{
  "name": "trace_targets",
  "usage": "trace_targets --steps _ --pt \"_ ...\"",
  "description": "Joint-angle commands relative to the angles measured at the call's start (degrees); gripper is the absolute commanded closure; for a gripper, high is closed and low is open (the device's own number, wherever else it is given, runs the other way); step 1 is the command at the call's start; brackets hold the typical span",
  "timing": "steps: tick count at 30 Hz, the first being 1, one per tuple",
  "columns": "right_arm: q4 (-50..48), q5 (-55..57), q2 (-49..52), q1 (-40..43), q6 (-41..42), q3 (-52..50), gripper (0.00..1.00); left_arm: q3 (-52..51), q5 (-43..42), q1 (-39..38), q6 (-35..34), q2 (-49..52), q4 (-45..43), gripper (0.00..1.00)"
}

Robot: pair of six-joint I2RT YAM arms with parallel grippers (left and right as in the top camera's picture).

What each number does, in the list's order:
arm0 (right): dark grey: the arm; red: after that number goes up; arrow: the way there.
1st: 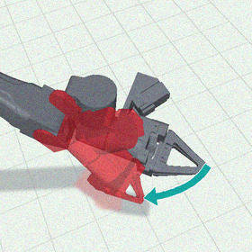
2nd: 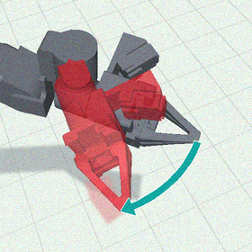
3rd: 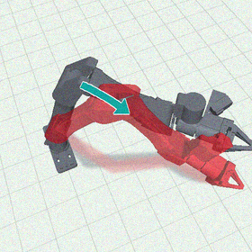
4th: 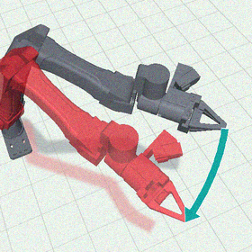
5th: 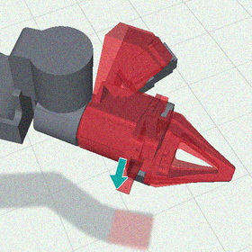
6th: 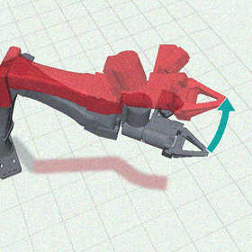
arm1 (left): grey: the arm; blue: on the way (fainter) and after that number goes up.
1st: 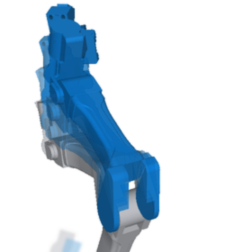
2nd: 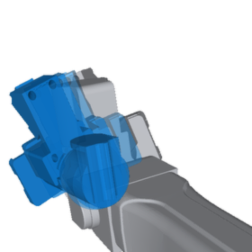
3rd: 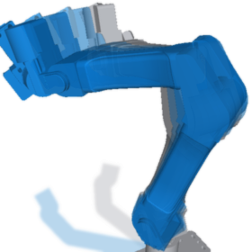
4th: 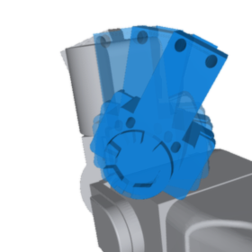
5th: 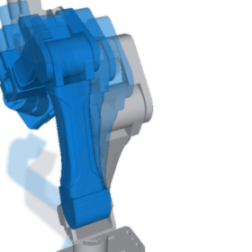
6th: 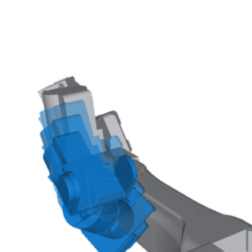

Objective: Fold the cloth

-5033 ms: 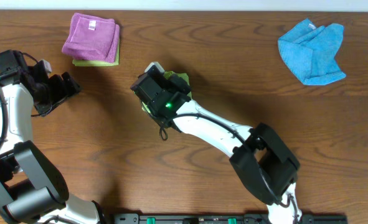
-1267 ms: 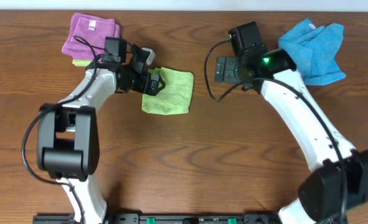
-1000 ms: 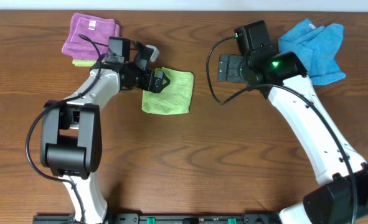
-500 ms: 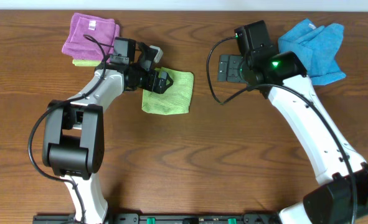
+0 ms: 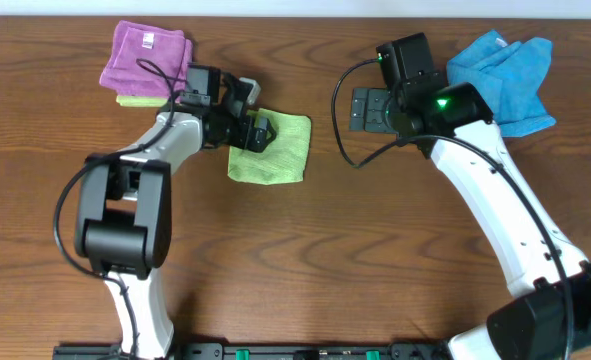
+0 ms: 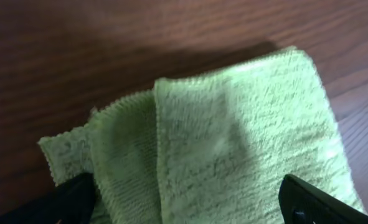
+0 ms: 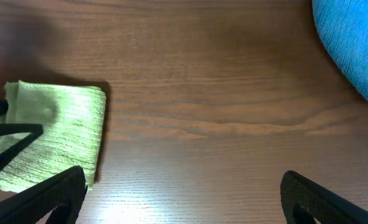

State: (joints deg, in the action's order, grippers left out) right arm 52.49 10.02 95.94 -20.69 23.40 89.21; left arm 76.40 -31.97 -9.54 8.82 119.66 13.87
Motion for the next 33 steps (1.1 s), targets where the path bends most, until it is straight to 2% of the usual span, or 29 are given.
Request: trace_targets --steps 1,8,9,11,15,19,21,22,23,24,26,31,33 --pt "0.07 1.49 -0.46 0.52 -0.79 0.85 0.01 1.03 -1.31 -1.11 -2.32 1.86 -0.44 0.05" --pt "0.11 2.21 -0.46 0.52 -0.79 0.85 0.01 1.14 -1.64 -2.01 -6.4 1.81 -5.44 0.04" --pt "0.11 2.21 -0.46 0.52 -0.81 0.85 0.01 1.36 -2.23 -2.01 -6.58 1.81 -5.53 0.0" --pt "0.11 2.21 -0.46 0.52 -0.81 0.85 0.01 1.62 -2.16 -2.01 -6.91 1.79 -5.53 0.13" --pt "0.11 2.21 -0.46 0.52 -0.81 0.85 0.01 1.77 0.04 -1.99 -7.85 1.73 -5.44 0.13" --pt "0.11 2.21 -0.46 0.52 -0.81 0.85 0.01 1.77 4.02 -2.01 -8.2 1.73 -5.11 0.2" --pt "0.11 2.23 -0.46 0.52 -0.81 0.85 0.01 1.77 4.57 -2.01 -8.2 1.73 -5.11 0.36" --pt "0.11 2.23 -0.46 0.52 -0.81 0.85 0.01 1.77 4.9 -2.01 -8.2 1.75 -5.11 0.57" --pt "0.11 2.23 -0.46 0.52 -0.81 0.85 0.01 1.77 5.46 -2.01 -8.22 1.75 -5.11 0.66" --pt "0.11 2.21 -0.46 0.52 -0.81 0.85 0.01 1.77 5.62 -2.01 -8.22 1.75 -5.14 0.71" --pt "0.09 2.23 -0.46 0.52 -0.81 0.85 0.01 1.77 5.62 -2.01 -8.2 1.75 -5.14 0.72" --pt "0.07 2.21 -0.46 0.52 -0.81 0.85 0.01 1.77 5.62 -2.01 -8.22 1.75 -5.14 0.94" --pt "0.07 2.21 -0.46 0.52 -0.81 0.85 0.01 1.77 5.6 -2.01 -8.22 1.75 -5.16 0.94"
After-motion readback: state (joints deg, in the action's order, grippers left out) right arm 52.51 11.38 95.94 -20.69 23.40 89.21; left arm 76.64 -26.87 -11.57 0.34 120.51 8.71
